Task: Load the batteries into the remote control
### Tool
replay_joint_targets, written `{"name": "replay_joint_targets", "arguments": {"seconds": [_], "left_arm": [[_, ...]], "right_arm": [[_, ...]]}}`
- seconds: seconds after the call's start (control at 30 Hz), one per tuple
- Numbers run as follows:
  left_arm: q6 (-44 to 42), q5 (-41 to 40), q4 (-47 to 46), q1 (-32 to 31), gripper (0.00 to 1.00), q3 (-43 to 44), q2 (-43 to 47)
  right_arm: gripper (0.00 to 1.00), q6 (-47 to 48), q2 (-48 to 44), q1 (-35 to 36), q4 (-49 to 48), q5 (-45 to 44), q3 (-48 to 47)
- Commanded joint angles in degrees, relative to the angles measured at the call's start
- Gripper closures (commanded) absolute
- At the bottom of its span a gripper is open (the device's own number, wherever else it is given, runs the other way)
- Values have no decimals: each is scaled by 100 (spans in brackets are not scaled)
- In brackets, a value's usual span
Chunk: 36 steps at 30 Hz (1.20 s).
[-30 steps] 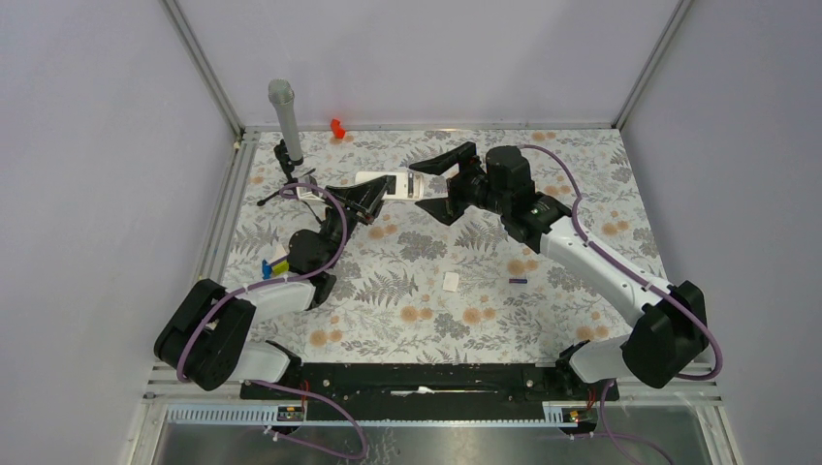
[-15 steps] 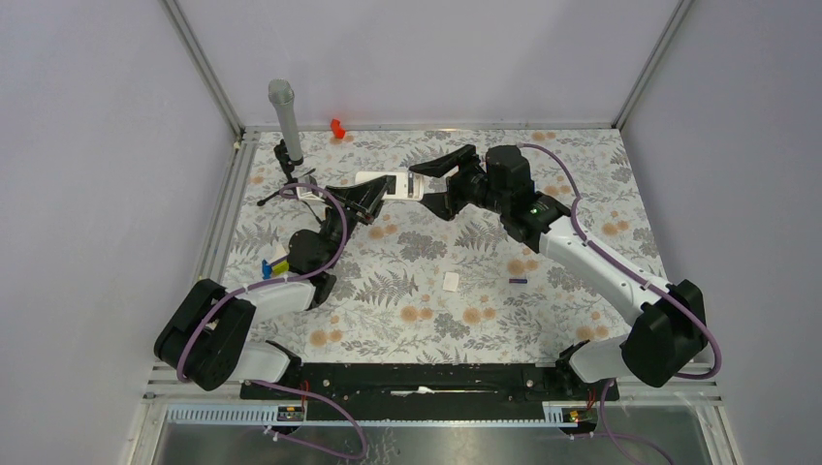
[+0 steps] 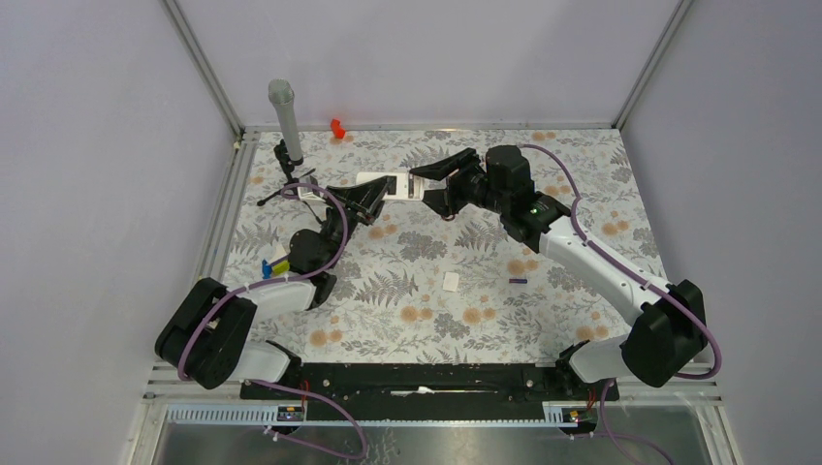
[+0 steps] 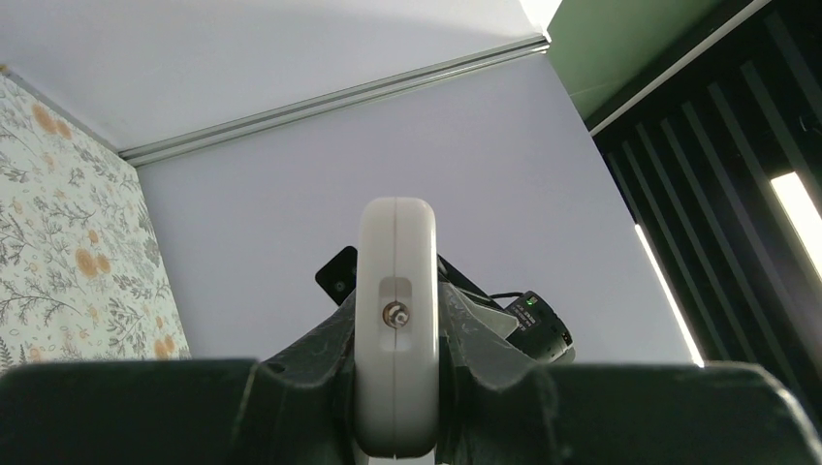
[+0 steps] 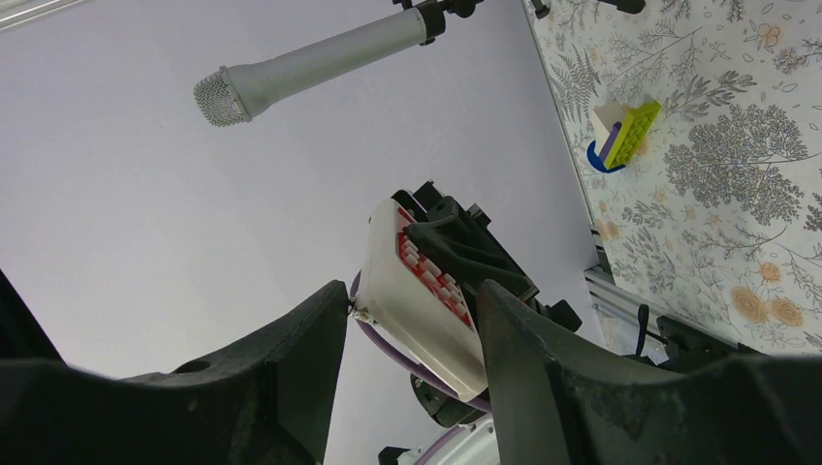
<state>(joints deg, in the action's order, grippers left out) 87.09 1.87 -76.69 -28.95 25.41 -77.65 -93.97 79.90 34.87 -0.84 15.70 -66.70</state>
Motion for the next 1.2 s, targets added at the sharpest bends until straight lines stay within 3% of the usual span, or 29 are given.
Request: {"name": "replay_joint_targets", "arguments": {"seconds": [0.0, 0.2, 0.63, 1.17], "left_arm": [[136, 0, -620, 30, 100, 145, -13], [236, -39, -620, 30, 100, 140, 19], [246, 48, -558, 30, 100, 218, 216], [199, 53, 372, 38, 100, 598, 750]], "right_arm": [[43, -45, 28, 54, -250, 72, -153], [52, -139, -32, 54, -396, 47, -5], [61, -113, -16, 63, -412, 232, 100], [62, 429, 46, 63, -56, 746, 127]]}}
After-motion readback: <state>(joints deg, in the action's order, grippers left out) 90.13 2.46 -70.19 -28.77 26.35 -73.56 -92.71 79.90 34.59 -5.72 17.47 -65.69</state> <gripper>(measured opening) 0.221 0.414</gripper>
